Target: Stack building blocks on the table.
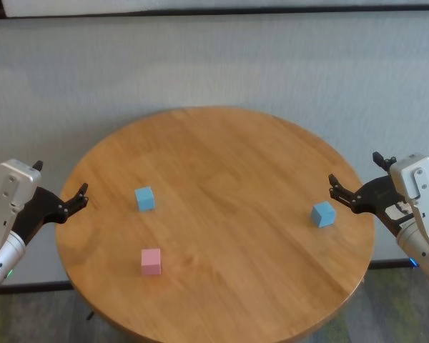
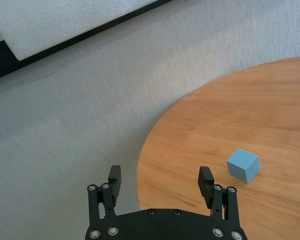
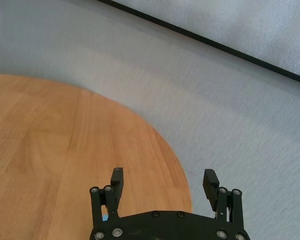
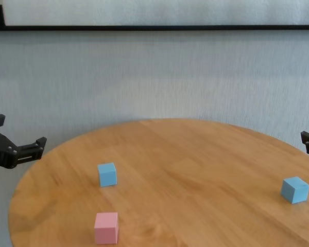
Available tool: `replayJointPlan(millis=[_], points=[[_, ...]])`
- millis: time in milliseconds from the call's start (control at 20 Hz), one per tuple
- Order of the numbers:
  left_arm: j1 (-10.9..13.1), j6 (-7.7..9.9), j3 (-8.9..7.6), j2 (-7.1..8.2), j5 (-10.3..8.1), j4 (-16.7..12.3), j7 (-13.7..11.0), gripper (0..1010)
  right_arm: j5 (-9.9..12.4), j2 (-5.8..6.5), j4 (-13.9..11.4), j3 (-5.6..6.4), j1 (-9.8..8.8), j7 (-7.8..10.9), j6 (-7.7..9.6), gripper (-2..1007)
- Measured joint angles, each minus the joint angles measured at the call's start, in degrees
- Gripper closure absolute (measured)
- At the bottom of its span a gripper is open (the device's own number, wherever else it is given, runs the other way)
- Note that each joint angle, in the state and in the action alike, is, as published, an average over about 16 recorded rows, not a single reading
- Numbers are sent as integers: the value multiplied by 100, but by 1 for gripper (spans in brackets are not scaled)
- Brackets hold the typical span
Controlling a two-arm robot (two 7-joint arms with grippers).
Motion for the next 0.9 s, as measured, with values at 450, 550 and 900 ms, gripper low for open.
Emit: replayJointPlan(millis=[450, 550, 900], points=[[0, 0, 0, 0, 0, 0, 0, 10, 0, 0, 0, 0, 0, 0, 0, 0], [0, 0, 0, 0, 0, 0, 0, 10, 0, 0, 0, 0, 0, 0, 0, 0], [0, 0, 0, 0, 0, 0, 0, 10, 0, 0, 0, 0, 0, 0, 0, 0]])
